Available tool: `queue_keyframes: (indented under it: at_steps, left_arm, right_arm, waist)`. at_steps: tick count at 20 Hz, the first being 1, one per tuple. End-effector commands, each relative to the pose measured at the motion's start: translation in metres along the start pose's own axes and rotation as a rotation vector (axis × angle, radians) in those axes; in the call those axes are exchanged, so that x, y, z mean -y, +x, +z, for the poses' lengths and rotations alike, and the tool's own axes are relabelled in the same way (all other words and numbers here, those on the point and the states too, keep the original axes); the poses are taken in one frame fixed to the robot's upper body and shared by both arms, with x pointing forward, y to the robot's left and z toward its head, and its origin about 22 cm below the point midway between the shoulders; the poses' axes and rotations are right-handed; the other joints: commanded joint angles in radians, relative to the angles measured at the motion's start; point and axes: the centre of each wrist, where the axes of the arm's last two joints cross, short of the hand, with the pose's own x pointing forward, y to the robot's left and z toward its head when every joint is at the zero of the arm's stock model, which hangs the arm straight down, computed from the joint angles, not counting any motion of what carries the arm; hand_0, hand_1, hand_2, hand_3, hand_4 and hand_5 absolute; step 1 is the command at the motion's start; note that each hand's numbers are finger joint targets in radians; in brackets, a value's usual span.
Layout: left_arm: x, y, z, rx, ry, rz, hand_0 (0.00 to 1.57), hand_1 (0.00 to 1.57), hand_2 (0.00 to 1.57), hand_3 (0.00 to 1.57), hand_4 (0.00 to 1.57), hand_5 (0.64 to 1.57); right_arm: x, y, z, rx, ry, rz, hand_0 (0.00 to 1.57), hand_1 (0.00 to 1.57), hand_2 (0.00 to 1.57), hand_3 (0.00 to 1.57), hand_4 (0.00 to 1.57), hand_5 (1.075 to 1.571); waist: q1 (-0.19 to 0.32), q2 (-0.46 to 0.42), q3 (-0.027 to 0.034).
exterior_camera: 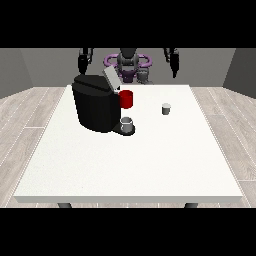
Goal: Insert the coffee pod into the coffee machine and close the lid
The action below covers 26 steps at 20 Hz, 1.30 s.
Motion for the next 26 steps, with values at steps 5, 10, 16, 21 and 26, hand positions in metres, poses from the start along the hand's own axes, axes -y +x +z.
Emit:
queue_keyframes:
  at_steps: [5,10,16,21,26]
  left_arm:
    - [0.008,-0.016,0.01,0.115,-0.033,0.063,0.0,0.0,0.0,0.0,0.32,1.571]
    - [-0.059,0.014,-0.02,0.13,0.003,-0.152,0.0,0.0,0.0,0.0,0.0,1.571]
    - [-0.102,0.024,-0.053,0.054,0.011,-0.146,0.0,0.0,0.0,0.0,0.0,1.571]
    - [-0.088,0.002,-0.067,-0.01,0.0,-0.215,0.0,0.0,0.0,0.0,0.0,1.571]
    - [-0.117,0.002,-0.082,-0.129,0.038,-0.208,0.0,0.0,0.0,0.0,0.0,1.571]
  right_arm:
    - [0.02,-0.005,0.004,-0.063,0.011,0.022,0.0,0.0,0.0,0.0,0.13,1.571]
    - [-0.006,0.007,-0.005,0.124,-0.135,-0.043,0.0,0.0,0.0,0.0,0.09,1.571]
    - [-0.015,0.025,-0.019,0.205,-0.1,-0.054,0.0,0.0,0.0,0.0,0.17,1.571]
    - [-0.023,0.026,-0.019,0.213,-0.06,-0.072,0.0,0.0,0.0,0.0,0.17,1.571]
    - [-0.034,0.028,-0.011,0.18,-0.034,-0.068,0.0,0.0,0.0,0.0,0.23,1.571]
  waist:
    - [-0.02,-0.013,0.0215]
    - [-0.084,0.031,0.0218]
    - [-0.133,0.12,0.0214]
    - [-0.167,0.151,0.0214]
    - [-0.186,0.131,0.0214]
